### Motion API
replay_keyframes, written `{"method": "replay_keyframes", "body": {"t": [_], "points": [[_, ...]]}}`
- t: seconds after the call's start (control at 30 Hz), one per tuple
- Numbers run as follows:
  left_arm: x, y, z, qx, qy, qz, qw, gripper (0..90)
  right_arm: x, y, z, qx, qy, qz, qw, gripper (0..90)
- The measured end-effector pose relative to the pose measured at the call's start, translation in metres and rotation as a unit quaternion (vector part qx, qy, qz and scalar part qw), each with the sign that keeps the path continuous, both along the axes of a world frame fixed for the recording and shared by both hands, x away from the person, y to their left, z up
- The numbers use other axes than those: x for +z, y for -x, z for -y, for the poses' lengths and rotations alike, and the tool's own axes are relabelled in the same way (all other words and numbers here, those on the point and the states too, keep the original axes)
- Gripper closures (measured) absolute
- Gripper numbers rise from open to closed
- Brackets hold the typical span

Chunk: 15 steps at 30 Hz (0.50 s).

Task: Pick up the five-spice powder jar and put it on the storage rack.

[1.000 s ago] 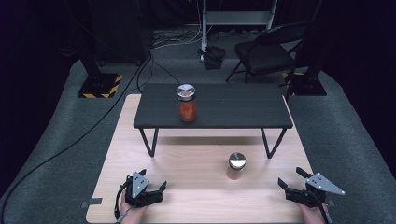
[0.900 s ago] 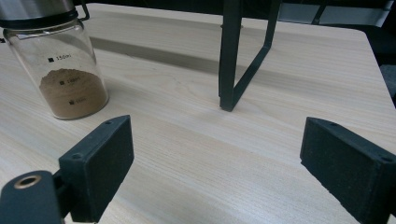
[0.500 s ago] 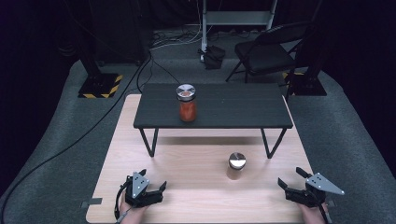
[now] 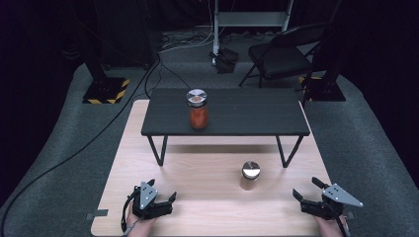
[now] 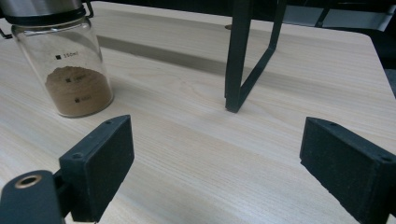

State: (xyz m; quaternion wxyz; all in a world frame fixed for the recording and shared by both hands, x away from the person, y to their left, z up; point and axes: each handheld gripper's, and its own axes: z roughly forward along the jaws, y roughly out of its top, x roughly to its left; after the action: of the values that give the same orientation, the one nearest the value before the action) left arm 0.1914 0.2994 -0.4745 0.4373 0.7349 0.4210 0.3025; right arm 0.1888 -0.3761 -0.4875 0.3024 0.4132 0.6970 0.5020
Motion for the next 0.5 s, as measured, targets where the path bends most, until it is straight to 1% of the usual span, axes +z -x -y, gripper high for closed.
{"method": "replay_keyframes", "body": {"t": [0.33, 0.5], "points": [[0.0001, 0.0002, 0.0001, 0.000, 0.000, 0.000, 1.0000, 9.0, 0.0001, -0.0009, -0.0060, 0.019, 0.004, 0.003, 0.9998, 9.3], [0.0008, -0.0002, 0.0011, -0.002, -0.005, -0.002, 1.0000, 9.0, 0.0012, -0.0026, -0.0102, 0.032, 0.008, 0.003, 0.9995, 9.4]]}}
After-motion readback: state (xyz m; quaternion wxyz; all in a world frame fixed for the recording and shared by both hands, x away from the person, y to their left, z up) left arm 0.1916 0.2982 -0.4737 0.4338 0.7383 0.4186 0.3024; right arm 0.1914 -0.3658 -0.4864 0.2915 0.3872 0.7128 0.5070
